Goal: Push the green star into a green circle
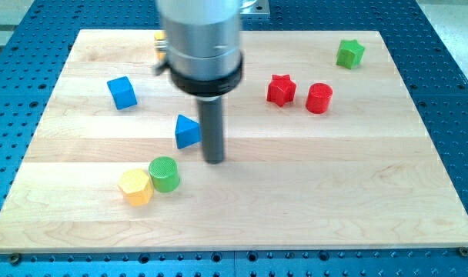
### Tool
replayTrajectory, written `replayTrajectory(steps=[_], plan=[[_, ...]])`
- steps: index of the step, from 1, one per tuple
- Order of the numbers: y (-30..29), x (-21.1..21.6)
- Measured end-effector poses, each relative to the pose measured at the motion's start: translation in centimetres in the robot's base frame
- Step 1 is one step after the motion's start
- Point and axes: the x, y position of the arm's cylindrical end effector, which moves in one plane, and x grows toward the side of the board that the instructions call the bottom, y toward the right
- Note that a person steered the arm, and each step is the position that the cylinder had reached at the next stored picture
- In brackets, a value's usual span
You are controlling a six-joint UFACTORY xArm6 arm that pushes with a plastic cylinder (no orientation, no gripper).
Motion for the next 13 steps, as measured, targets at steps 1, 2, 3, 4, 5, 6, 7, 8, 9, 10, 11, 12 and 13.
replayTrajectory(steps=[1,2,3,4,5,6,7,8,9,10,11,12,13], plan=[[7.4,-4.3],[17.1,-7.3],[25.8,-7.3],[27.4,-13.0],[27.4,-20.3],[26.6,-20.8],[24.1,-21.0],[18.1,-21.0],[22.9,-25.0],[19.4,-26.6],[4.5,-19.3],[0.3,-18.6],[0.9,-17.0]])
